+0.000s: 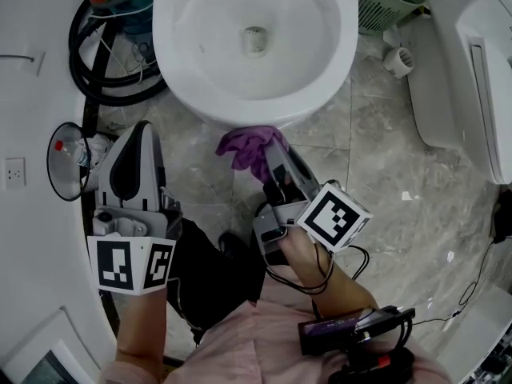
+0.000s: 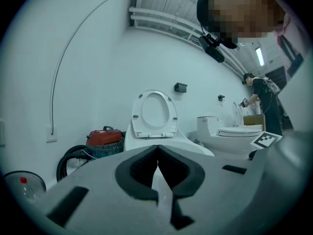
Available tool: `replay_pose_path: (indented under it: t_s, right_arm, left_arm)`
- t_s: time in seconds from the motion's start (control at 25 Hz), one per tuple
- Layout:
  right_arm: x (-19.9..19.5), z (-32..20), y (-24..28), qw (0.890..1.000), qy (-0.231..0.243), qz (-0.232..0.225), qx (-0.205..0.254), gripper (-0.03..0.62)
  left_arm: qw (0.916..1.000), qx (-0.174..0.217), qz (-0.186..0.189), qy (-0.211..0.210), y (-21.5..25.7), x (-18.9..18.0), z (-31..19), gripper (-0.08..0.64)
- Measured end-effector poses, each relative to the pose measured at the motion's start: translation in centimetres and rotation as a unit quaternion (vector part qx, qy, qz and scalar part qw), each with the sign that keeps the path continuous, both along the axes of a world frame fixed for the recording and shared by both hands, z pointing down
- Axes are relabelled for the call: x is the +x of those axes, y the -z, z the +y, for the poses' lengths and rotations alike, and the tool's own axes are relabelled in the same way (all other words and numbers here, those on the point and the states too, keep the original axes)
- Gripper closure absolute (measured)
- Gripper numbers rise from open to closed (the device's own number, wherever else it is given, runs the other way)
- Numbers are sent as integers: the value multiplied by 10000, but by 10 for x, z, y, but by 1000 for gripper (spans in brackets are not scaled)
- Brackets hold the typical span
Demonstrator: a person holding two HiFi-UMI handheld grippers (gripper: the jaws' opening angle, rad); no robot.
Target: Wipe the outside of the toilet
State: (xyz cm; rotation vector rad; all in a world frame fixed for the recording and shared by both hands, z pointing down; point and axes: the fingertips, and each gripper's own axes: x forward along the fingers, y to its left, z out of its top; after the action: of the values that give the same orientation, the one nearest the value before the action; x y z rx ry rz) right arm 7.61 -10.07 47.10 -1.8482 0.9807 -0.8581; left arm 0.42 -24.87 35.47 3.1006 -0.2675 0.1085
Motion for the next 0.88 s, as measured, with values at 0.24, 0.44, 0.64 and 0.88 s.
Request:
replay_pose_path:
  t_s: [0.24, 0.44, 0.64, 0.88]
  right_arm:
    - [17, 22, -1, 9996, -240, 102, -133, 532]
    - [34, 38, -2, 9987, -430, 175, -219, 532]
    - [47, 57, -9, 9962, -677, 177, -509, 532]
    - [64, 73, -13, 9905, -961, 435, -884, 532]
  left_arm:
    - [10000, -10, 12, -66, -1, 5, 2, 552]
    - [9999, -24, -12, -119, -3, 12, 7, 552]
    - [9999, -28, -35, -144, -4, 15, 10, 552]
    - [9999, -41, -37, -112, -7, 16, 8, 552]
